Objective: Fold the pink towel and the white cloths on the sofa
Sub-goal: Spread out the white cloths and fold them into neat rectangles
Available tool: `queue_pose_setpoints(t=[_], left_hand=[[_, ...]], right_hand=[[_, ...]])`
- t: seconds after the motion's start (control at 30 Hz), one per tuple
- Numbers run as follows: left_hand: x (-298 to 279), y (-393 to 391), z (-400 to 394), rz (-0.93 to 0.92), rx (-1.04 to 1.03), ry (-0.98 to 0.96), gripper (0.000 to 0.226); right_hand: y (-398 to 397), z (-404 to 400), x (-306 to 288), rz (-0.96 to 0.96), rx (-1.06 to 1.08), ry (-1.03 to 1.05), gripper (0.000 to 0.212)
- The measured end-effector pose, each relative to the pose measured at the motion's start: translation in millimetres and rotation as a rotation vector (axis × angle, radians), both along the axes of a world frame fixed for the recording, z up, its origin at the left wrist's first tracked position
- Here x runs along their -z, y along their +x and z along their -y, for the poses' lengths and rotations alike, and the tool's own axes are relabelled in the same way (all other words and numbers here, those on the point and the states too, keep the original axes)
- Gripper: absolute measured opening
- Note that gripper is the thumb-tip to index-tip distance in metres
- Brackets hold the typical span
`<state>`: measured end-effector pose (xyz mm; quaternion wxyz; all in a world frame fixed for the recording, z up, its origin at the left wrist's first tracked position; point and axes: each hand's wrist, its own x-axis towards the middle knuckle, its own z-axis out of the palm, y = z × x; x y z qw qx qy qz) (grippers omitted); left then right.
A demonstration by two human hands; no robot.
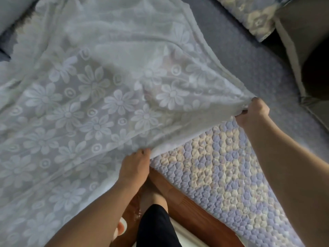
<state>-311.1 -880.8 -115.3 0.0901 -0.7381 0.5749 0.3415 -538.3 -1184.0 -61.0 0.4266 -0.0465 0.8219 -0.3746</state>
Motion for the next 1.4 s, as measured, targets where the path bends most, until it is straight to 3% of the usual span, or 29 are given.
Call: queue_pose_setpoints(t=[0.07,0.13,0.2,0.3,0.4,0.47,0.6,0.63,0.73,0.8,0.87,0.93,0.97,1.07,1.13,1.17,1.27,1.33,1.4], left_hand=[[-14.0,-8.4,-12.4,-0.297,-0.133,0.13,0.01],[-23.4,-14.8,-33.0,-0.481,-0.079,0.333,0.024],[-20.0,-11.7,-52.4,-0.335,0.034,0.481,0.056],[-4.5,1.2,-65.6,-0.257,-0.153,0.565,0.07],[-1.6,14.8,-63.1,-0.36,-0.412,0.515,0.058],[-17.1,23.3,-62.4,-0.41,-0.549,0.482,0.047],[-82.3,38.1,-69.7,-0.599,-0.808,0.354,0.024],[-103.7,41.8,-73.0,-0.665,-0.856,0.299,0.02],[-167.9,51.3,-85.7,-1.03,-1.138,0.097,0.028],[-202.6,63.1,-100.9,-1.325,-1.363,-0.056,0.042],[-233.1,82.0,-125.6,-1.463,-1.507,-0.272,0.055],[-261.7,99.9,-162.8,-1.432,-1.529,-0.453,0.07],[-274.7,106.7,-186.0,-1.316,-1.504,-0.509,0.071],[-294.3,122.7,-274.1,-0.853,-1.508,-0.583,0.034],[-293.0,134.0,-343.3,-0.766,-1.689,-0.641,0.019],[-291.3,138.6,-379.7,-0.772,-1.806,-0.654,0.022],[-283.3,156.2,-485.7,-0.891,-2.199,-0.637,0.036],[-279.9,164.8,-550.9,-0.827,-2.344,-0.647,0.037],[-279.6,170.6,-605.2,-0.758,-2.417,-0.69,0.052]], right_hand=[[0.4,3.6,-7.1,-0.009,-0.016,-0.003,0.019],[-1.2,7.1,-16.4,-0.008,-0.055,-0.005,0.011],[-4.0,10.1,-19.2,0.002,-0.119,0.031,0.01],[-16.3,10.4,-8.2,0.095,-0.188,0.085,0.019],[-16.3,-5.1,-14.8,0.23,-0.178,0.053,0.006],[-5.0,-30.5,-39.1,0.302,-0.16,-0.001,0.014],[32.6,-84.3,-94.2,0.335,-0.367,-0.115,0.003],[49.9,-101.0,-110.3,0.421,-0.413,-0.126,0.01],[120.1,-165.5,-160.2,0.549,-0.825,-0.183,0.023],[164.5,-222.2,-187.9,0.486,-1.173,-0.211,0.008],[206.3,-283.5,-199.7,0.456,-1.512,-0.198,0.006],[245.4,-348.0,-210.3,0.387,-1.824,-0.208,0.009],[262.0,-380.3,-215.5,0.397,-1.914,-0.223,0.011],[299.8,-477.0,-229.0,0.564,-2.064,-0.231,0.023],[316.2,-541.1,-234.3,0.565,-2.186,-0.187,0.032],[321.5,-573.3,-234.3,0.604,-2.217,-0.151,0.036],[333.7,-666.9,-228.7,0.654,-2.134,0.006,0.038],[337.0,-716.2,-223.3,0.542,-2.013,0.084,0.028],[335.2,-750.1,-220.8,0.382,-1.976,0.16,0.023]])
